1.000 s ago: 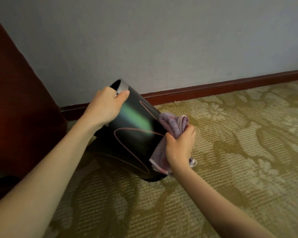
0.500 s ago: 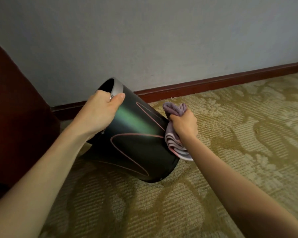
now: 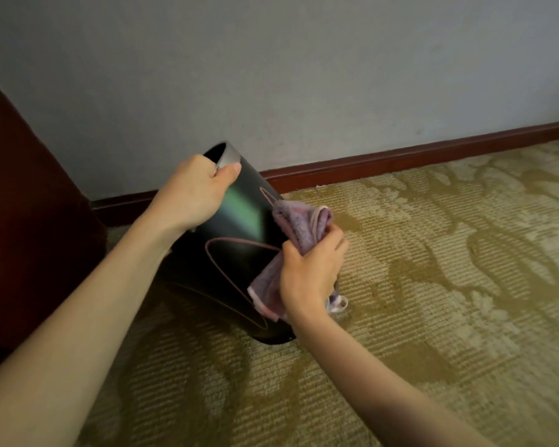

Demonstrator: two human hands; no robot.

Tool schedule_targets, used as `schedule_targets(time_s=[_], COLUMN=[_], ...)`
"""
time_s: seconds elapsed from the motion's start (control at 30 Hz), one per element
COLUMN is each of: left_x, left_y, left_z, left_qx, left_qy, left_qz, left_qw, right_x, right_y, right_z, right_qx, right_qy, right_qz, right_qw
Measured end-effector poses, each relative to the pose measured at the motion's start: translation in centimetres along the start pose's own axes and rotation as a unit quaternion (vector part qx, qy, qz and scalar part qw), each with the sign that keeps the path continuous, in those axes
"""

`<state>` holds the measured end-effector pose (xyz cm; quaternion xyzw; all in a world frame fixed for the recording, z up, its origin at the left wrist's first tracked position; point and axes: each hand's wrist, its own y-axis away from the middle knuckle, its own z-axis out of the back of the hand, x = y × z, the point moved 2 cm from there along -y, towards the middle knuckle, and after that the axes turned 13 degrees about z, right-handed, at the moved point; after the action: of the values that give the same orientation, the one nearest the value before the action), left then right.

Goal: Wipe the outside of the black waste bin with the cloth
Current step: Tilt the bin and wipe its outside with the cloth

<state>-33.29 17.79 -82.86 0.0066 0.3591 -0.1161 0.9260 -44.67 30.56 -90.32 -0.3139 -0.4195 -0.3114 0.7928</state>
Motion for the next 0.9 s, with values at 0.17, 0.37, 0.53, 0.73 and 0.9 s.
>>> schedule_targets(time_s=[0.17,0.37,0.53,0.73,0.9], left_x=[0.8,0.6,0.5,1.0,0.5], left_y=[0.6,3.1,4.0,3.9,2.5], left_z=[0.3,0.0,0.3,0.6,0.6], left_qx=[0.010,0.036,0.053,0.026,-0.003], left_qy=[0.015,0.018,0.028,0.024,0.004], left_qz=[-0.006,-0.056,-0.062,-0.037,-0.018], left_qw=[1.000,0.998,0.996,0.999,1.000], right_x=[0.2,-0.7,-0.7,0.2,2.2], right_y=[-1.9,-5.7,-8.0,-5.8,-2.1], right_z=[-0.3,-0.4,-0.7,-0.9,-0.8], right_qx=[0.019,0.071,0.123,0.085,0.026], right_qy=[0.042,0.058,0.049,0.054,0.046], right_qz=[0.001,-0.027,-0.067,-0.034,0.013], right_qw=[0.999,0.995,0.989,0.994,0.999])
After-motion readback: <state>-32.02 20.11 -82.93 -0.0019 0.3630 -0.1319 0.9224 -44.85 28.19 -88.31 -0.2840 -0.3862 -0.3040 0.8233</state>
